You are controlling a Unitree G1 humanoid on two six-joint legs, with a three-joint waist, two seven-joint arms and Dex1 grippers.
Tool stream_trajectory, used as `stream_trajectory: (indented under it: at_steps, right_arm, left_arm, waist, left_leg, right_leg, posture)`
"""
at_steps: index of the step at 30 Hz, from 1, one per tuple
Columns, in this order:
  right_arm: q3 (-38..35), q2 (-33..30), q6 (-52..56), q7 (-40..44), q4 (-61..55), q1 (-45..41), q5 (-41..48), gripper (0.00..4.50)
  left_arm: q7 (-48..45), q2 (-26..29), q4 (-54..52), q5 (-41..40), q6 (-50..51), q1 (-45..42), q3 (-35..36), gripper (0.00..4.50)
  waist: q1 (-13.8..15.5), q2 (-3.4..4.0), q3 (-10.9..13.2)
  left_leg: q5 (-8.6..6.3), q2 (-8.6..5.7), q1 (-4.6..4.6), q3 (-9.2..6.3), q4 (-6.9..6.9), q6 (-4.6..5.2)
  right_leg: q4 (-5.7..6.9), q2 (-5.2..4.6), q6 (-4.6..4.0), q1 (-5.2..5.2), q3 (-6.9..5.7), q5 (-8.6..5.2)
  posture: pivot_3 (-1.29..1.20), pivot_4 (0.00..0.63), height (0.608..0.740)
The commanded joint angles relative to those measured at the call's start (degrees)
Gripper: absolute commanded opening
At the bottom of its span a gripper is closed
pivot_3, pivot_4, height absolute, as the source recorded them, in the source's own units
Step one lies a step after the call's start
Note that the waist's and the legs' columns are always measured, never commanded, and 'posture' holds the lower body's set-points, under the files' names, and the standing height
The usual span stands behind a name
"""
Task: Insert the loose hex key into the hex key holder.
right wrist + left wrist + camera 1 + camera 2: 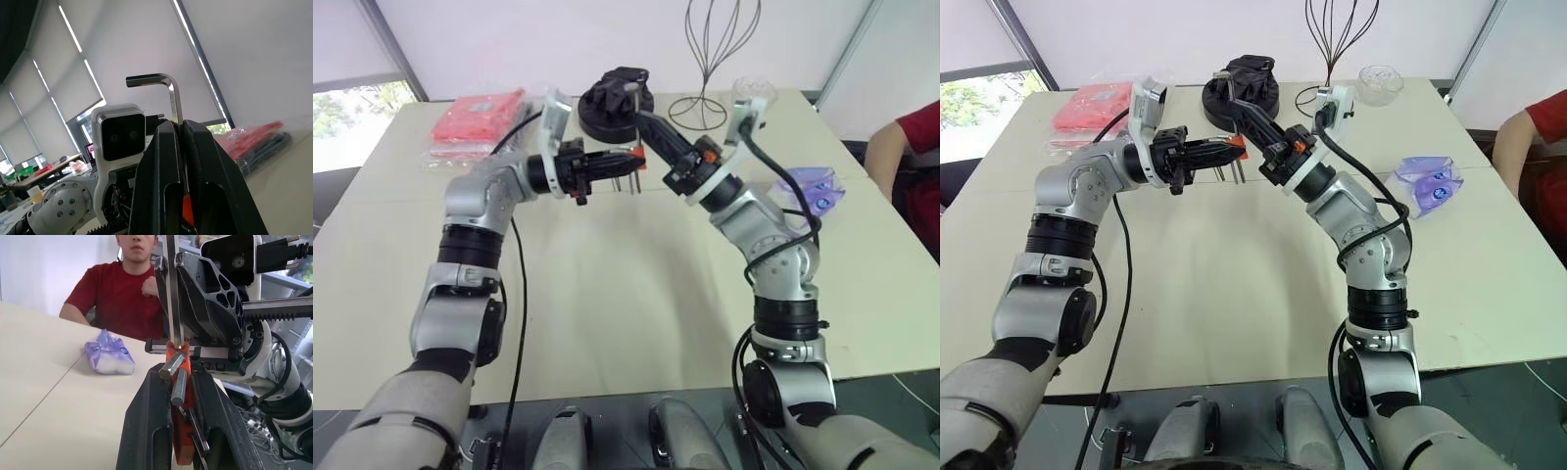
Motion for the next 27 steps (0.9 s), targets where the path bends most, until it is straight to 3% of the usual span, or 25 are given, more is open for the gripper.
stream_trajectory:
  at_steps: [1,27]
  right_arm:
    - [2.52,-0.81,1.28,1.98,-0.99,1.02,-0.46,0.07]
    - [1.57,-2.45,2.98,1.23,0.02,2.42,-0.83,0.07]
  left_arm:
    - [0.47,0.42,-3.23,-2.2,-1.23,-1.73,2.8,0.0]
    - [-3.66,1.85,1.58,2.7,-6.41,-3.35,0.63,0.0]
  waist:
    - [0.04,0.0,0.0]
    - [0.03,0.0,0.0]
  left_leg:
    - [0.0,0.0,0.0,0.0,0.0,0.0]
    - [0.0,0.0,-0.01,0.0,0.0,0.0]
  right_leg:
    - [0.0,0.0,0.0,0.0,0.0,0.0]
    - [0.0,0.0,0.0,0.0,0.0,0.0]
  posture:
    - [0.0,0.15,0.74]
    - [0.0,0.15,0.74]
